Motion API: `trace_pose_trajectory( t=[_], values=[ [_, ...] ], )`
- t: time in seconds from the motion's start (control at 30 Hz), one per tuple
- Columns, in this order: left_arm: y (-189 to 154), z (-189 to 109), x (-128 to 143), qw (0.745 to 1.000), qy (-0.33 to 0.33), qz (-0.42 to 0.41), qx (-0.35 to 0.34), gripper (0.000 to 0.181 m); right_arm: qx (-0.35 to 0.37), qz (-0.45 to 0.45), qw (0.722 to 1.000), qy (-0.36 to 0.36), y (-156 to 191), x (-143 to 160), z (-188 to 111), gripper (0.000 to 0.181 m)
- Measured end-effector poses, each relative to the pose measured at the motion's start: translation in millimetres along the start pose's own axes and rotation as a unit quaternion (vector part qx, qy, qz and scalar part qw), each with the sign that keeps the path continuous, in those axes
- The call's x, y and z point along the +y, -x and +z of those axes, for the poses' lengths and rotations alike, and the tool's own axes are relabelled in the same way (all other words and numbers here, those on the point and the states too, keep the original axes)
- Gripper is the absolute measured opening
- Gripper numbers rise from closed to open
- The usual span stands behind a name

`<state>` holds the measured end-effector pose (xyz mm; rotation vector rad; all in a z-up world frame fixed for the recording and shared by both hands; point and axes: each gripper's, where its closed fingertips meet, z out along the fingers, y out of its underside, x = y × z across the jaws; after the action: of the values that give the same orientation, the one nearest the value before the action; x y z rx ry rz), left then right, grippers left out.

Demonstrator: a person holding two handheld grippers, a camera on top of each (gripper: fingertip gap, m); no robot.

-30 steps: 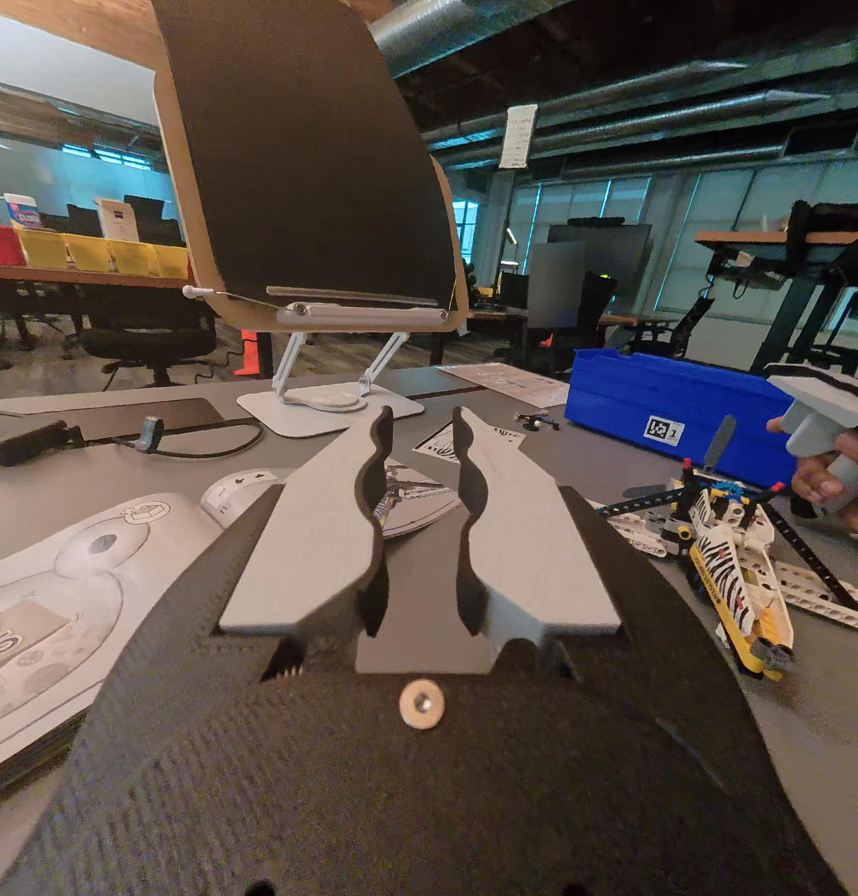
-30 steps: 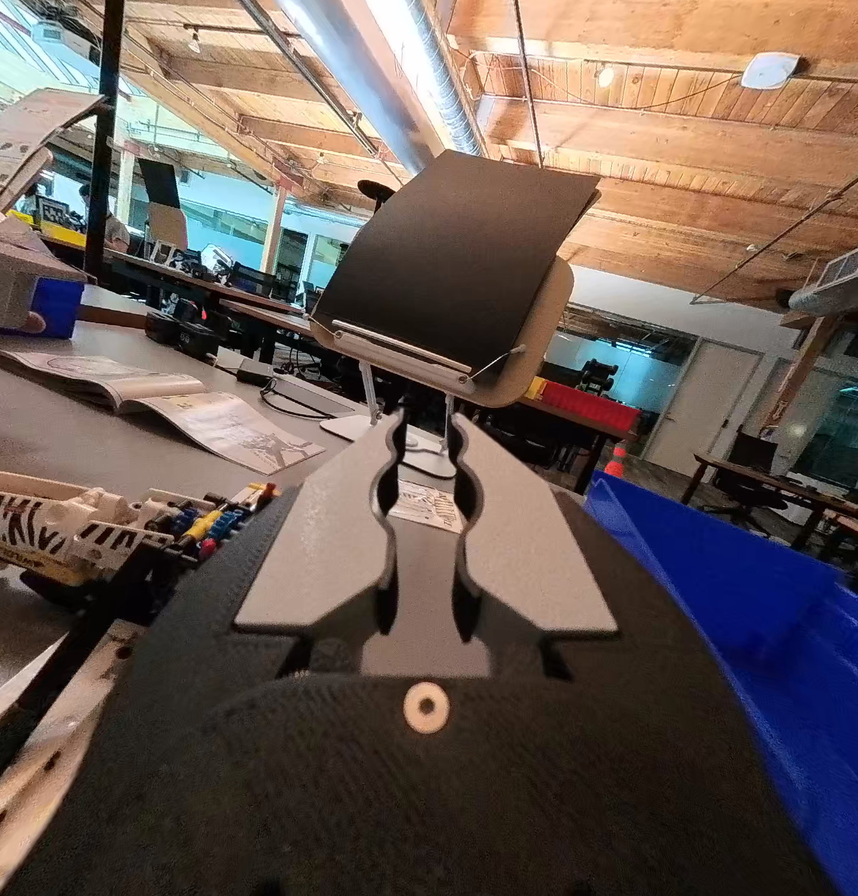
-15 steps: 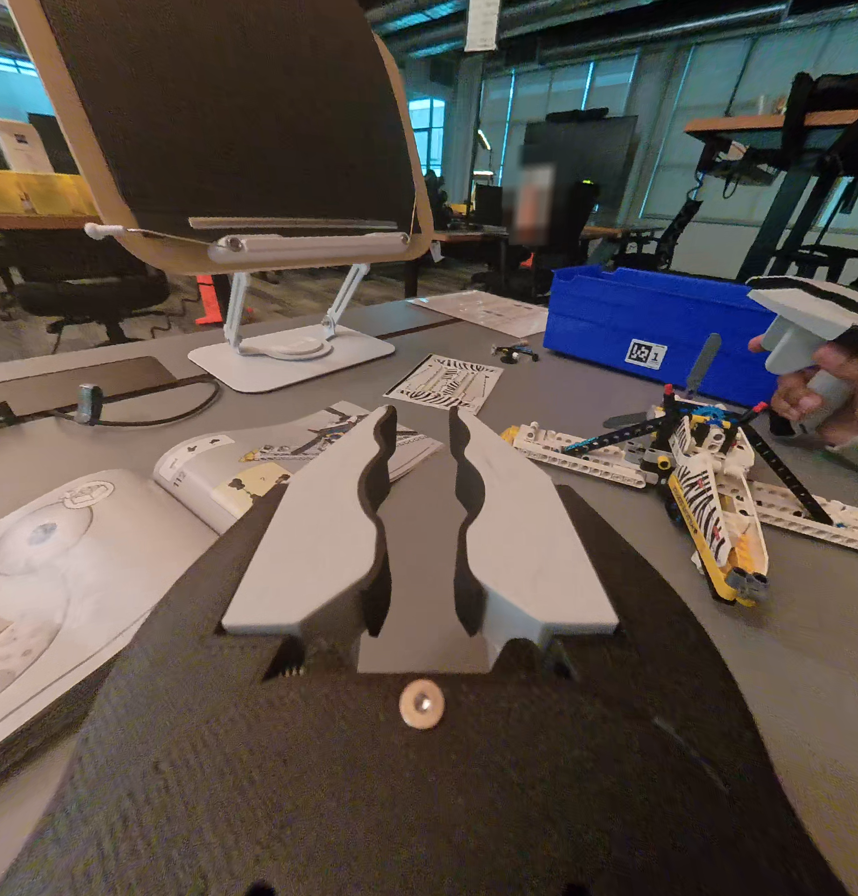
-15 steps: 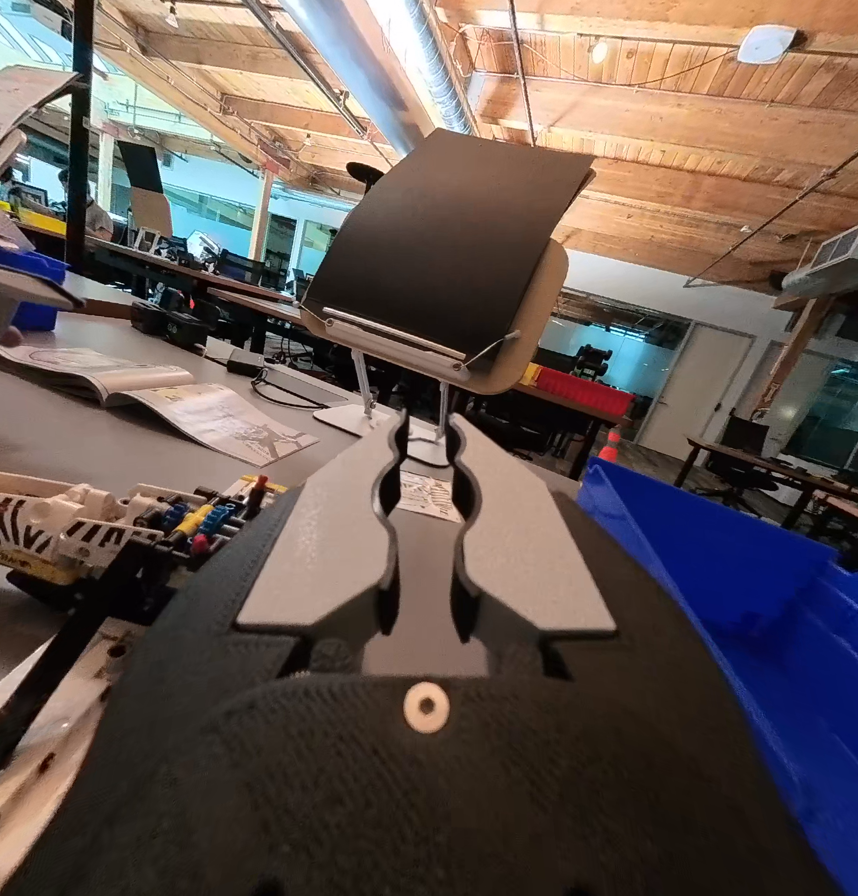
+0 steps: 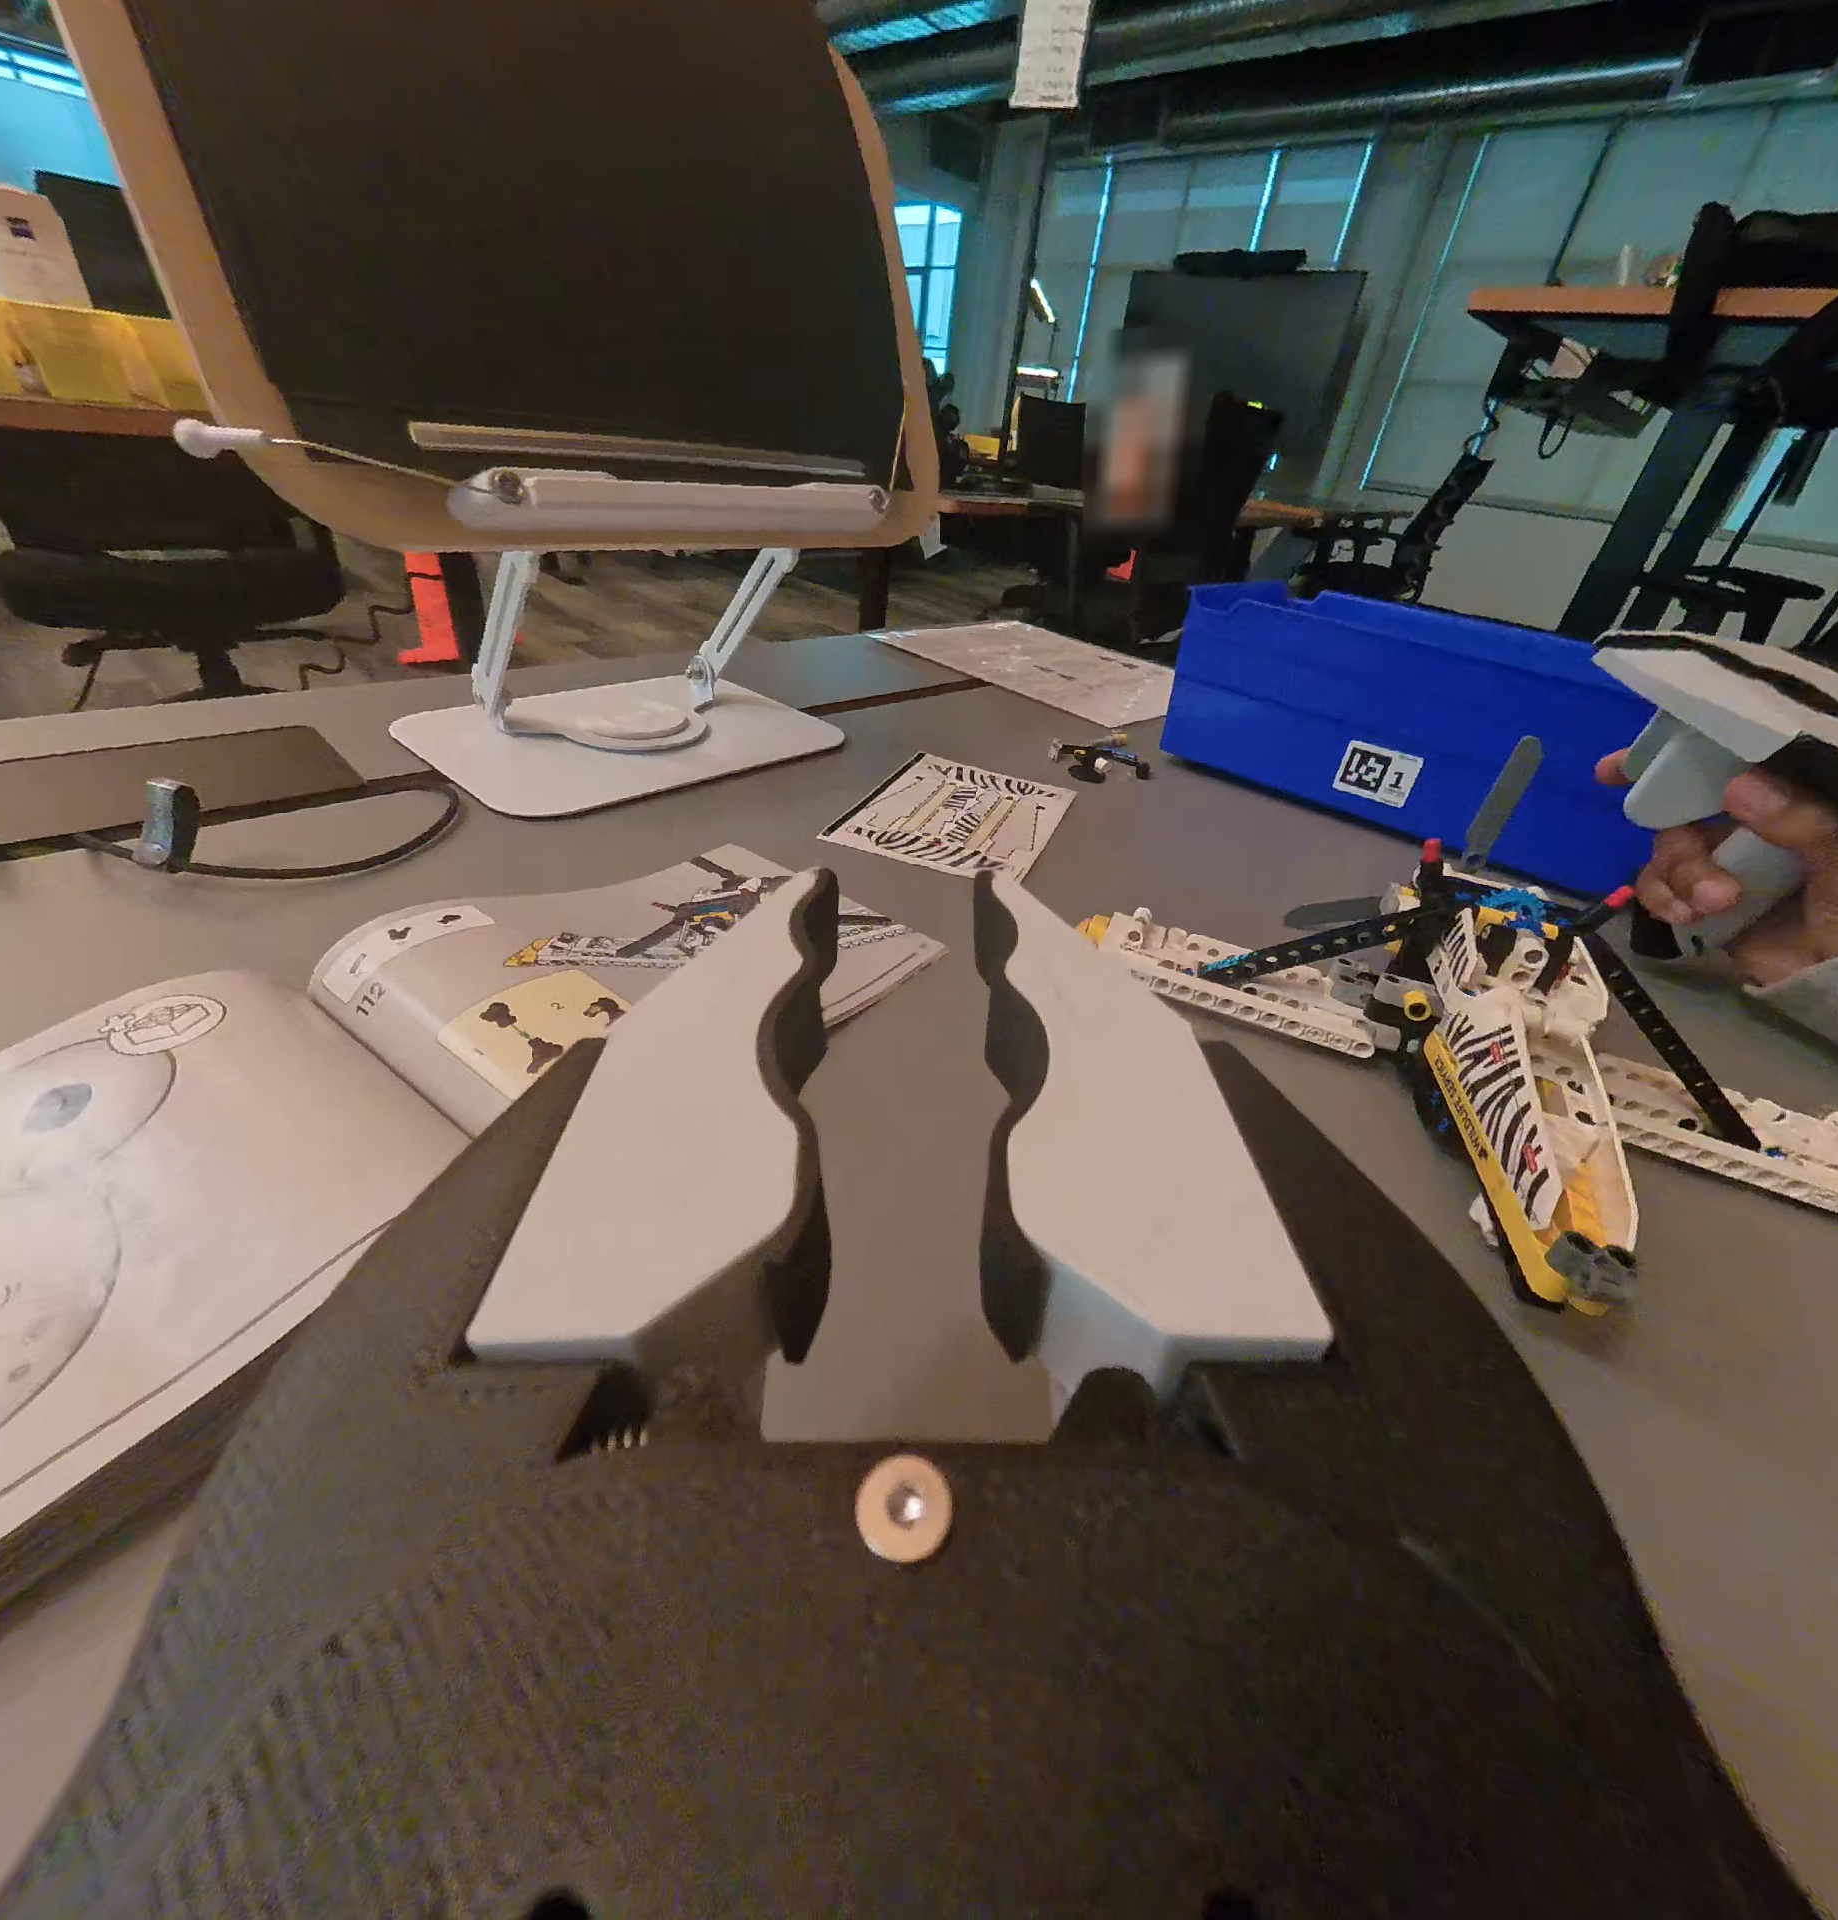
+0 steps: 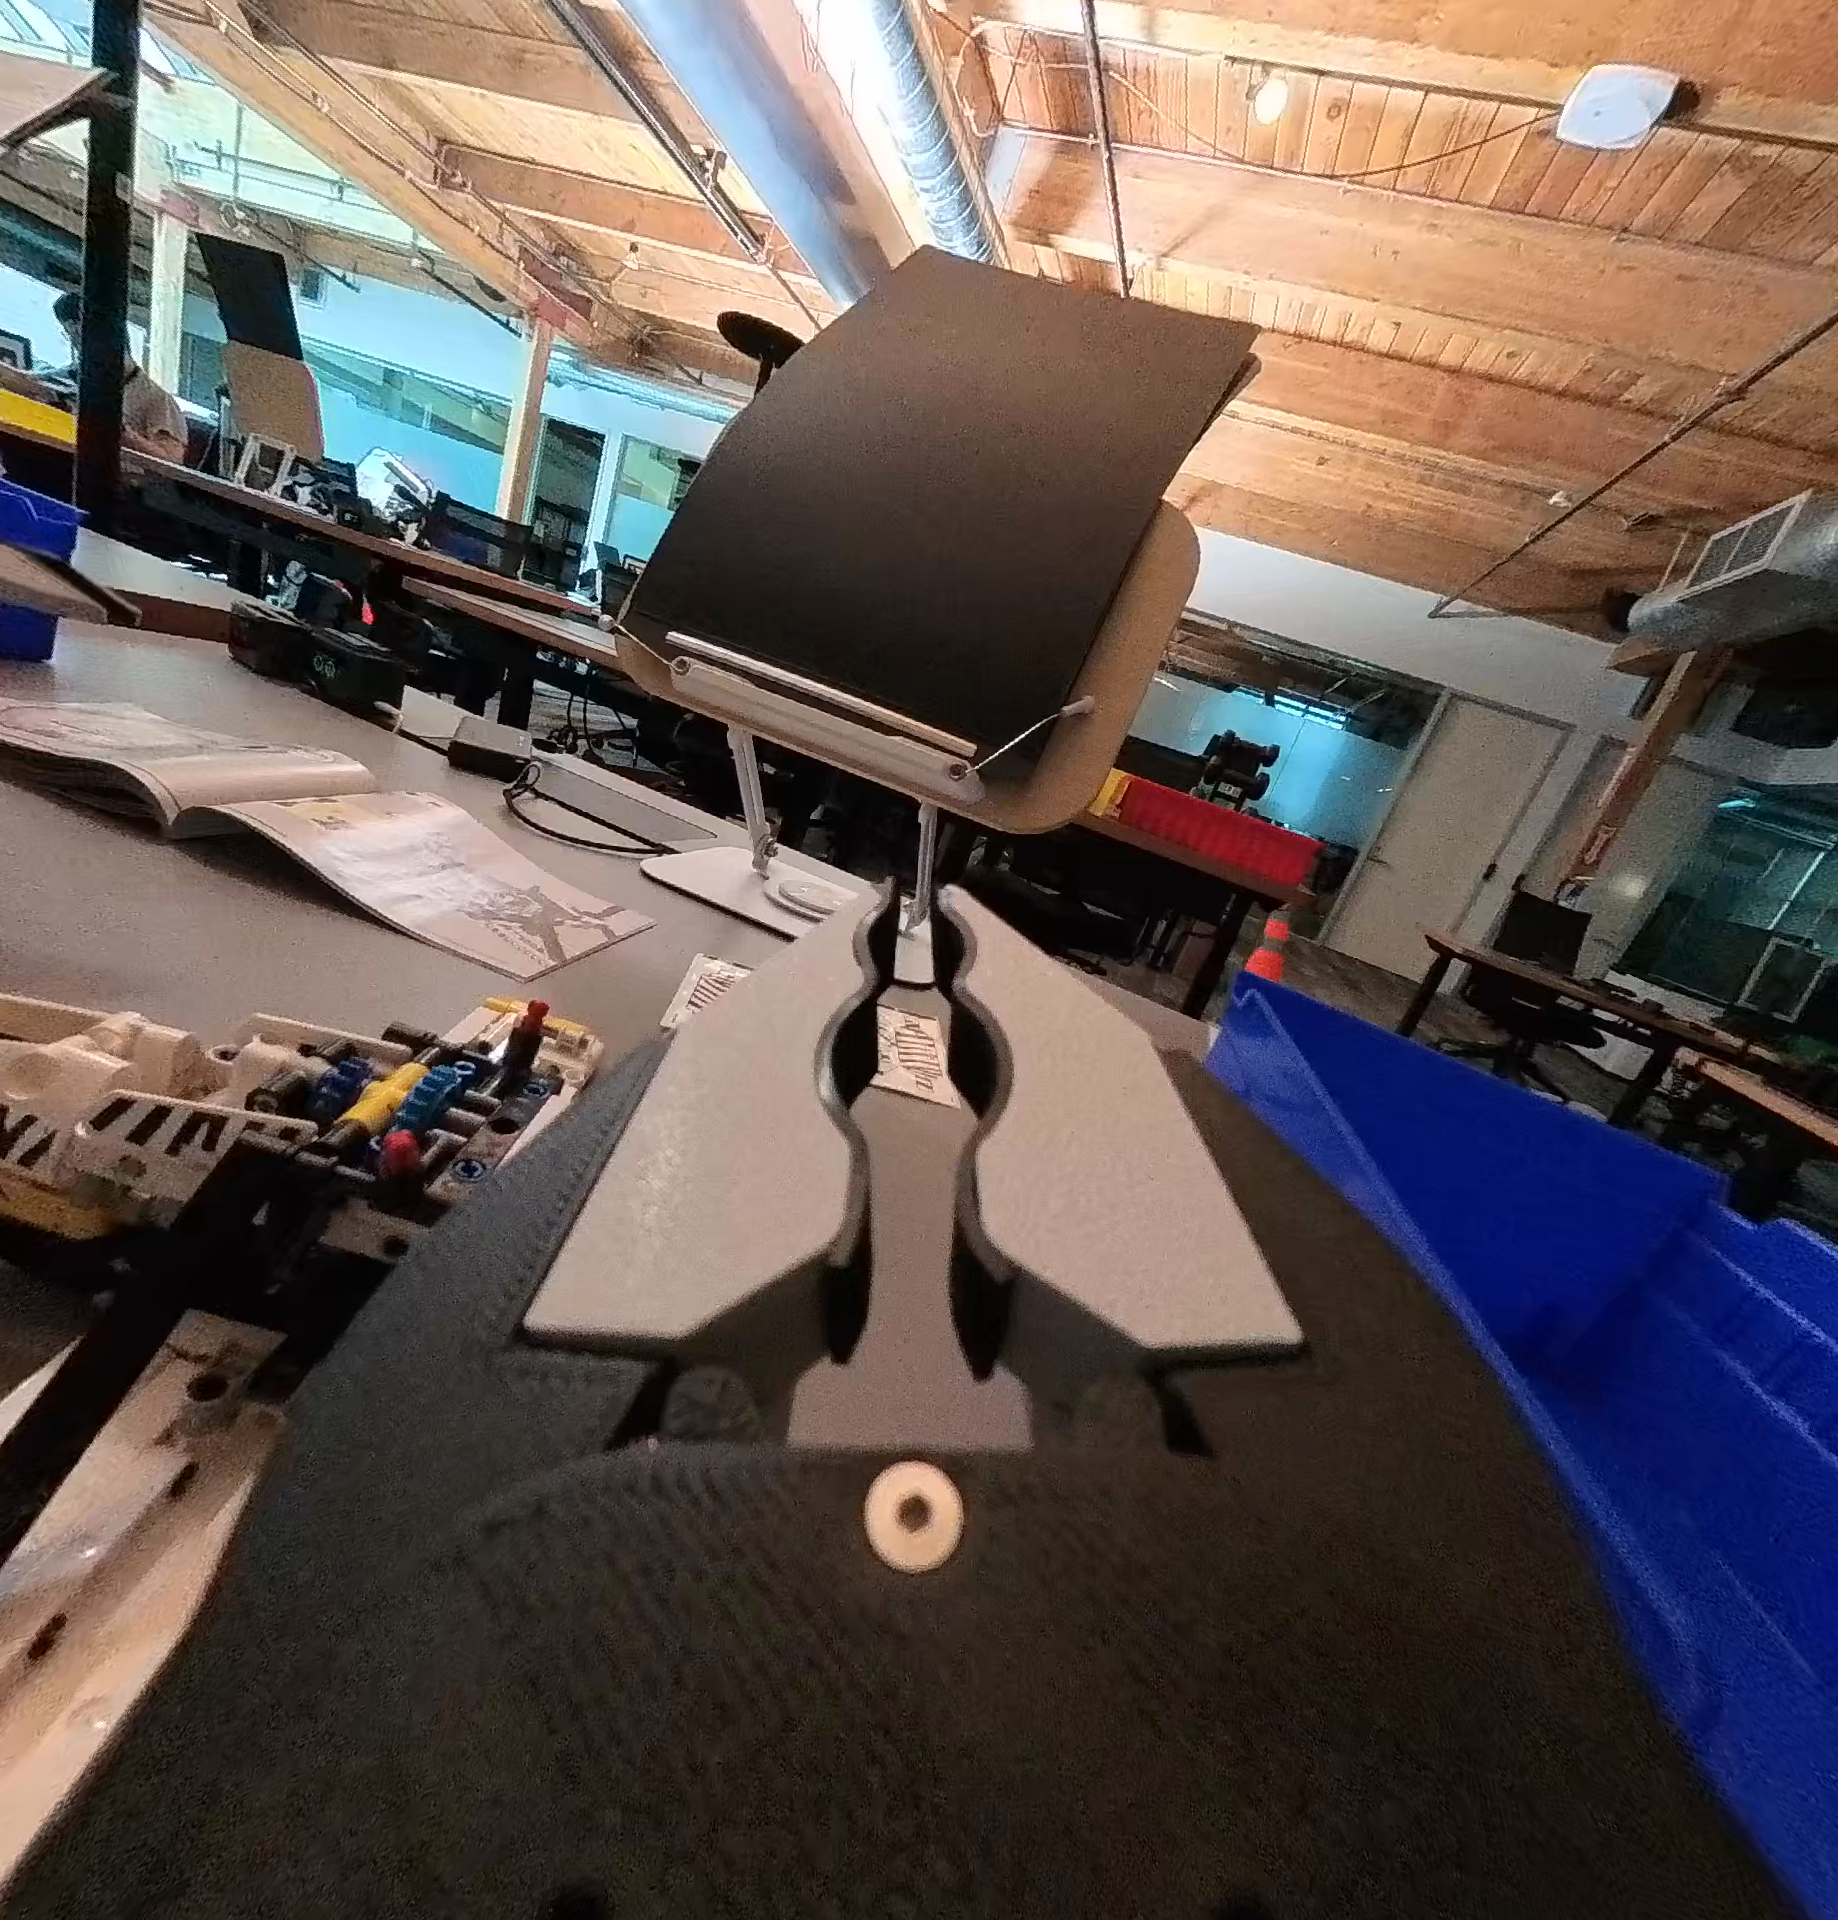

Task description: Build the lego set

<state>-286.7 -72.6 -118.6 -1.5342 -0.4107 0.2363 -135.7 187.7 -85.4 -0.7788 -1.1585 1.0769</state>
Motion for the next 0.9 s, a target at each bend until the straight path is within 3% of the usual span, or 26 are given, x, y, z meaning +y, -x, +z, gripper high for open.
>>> trace_pose_trajectory(
  t=[0.17,0.37,0.47,0.57,0.63,0.73,0.8,0.9],
  values=[
    [-3.2,1.1,1.7,1.0,0.006,-0.002,0.007,0.026,-0.001,-0.001,1.0,0.003,0.6,1.1,0.5,0.004],
    [-14.5,15.8,6.4,0.996,0.056,-0.055,0.039,0.04,0.002,0.002,1.0,0.008,-0.7,3.3,0.8,0.004],
    [-35.8,52.9,15.1,0.986,0.155,-0.024,0.05,0.042,-0.001,-0.002,1.0,0.013,0.9,5.0,1.8,0.003],
    [-42.6,108.7,18.8,0.975,0.212,0.064,0.012,0.07,-0.002,-0.012,1.0,0.017,2.7,6.4,2.2,0.003],
    [-51.3,150.6,22.6,0.97,0.223,0.094,0.017,0.066,-0.001,-0.015,1.0,0.015,2.6,5.5,1.7,0.002],
    [-53.9,199.4,46.4,0.953,0.291,0.08,0.026,0.063,0.002,-0.008,1.0,0.01,0.2,3.7,0.4,0.002],
    [-52.0,216.3,68.3,0.936,0.343,0.069,0.039,0.048,0.002,-0.002,1.0,0.006,-0.9,2.6,-0.3,0.003],
    [-47.0,223.3,90.9,0.916,0.393,0.053,0.057,0.045,-0.004,0.001,1.0,0.005,0.1,2.8,-0.1,0.003]
  ],
)
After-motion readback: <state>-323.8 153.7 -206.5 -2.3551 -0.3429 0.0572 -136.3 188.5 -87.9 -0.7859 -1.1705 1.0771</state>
